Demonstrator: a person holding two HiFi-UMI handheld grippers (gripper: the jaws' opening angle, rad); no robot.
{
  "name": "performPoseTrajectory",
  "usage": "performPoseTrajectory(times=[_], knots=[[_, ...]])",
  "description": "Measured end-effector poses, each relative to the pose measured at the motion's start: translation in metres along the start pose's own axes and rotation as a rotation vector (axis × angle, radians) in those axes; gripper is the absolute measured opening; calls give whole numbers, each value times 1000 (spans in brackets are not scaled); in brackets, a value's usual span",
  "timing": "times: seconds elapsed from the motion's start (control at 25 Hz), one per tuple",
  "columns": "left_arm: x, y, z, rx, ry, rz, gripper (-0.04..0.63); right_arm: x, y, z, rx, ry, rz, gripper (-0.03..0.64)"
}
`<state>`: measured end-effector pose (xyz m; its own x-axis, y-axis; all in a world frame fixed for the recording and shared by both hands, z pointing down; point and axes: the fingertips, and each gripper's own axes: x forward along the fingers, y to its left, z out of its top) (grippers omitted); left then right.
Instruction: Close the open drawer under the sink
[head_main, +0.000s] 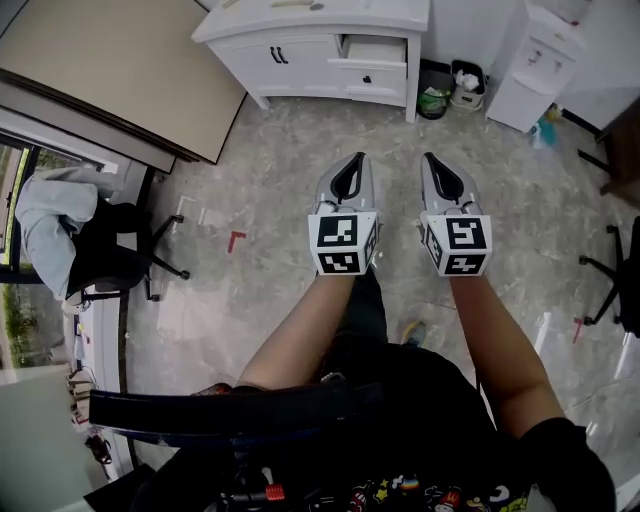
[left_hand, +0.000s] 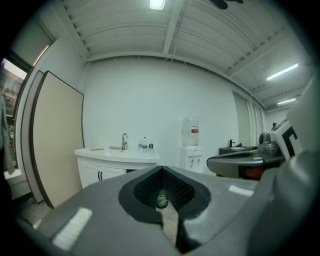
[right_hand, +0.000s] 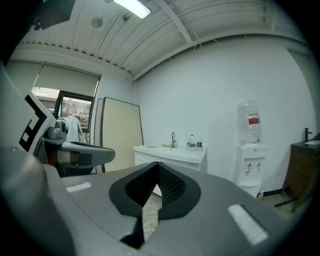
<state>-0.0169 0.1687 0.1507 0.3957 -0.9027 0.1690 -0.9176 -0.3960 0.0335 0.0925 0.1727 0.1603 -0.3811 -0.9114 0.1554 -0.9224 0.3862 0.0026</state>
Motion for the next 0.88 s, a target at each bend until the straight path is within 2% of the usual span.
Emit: performPoseTrajectory(times=[0.12, 0.24, 0.36, 0.52, 0.72, 0.88], knots=[[61, 51, -8, -6, 9, -28, 0, 72, 4, -2, -23, 15, -6, 23], [133, 95, 4, -5, 0, -68, 0, 151, -11, 14, -46, 17, -38, 23], [193, 125, 18, -4, -9, -106, 0, 218, -32, 26, -36, 18, -79, 23], [249, 144, 13, -11, 8, -122, 0, 281, -55, 17, -15, 42, -81, 23], [320, 159, -19, -13, 13, -81, 0, 345, -99, -15, 1, 46, -69, 23], [383, 179, -83, -41, 3, -18, 1, 396, -121, -69, -23, 28, -43, 23]])
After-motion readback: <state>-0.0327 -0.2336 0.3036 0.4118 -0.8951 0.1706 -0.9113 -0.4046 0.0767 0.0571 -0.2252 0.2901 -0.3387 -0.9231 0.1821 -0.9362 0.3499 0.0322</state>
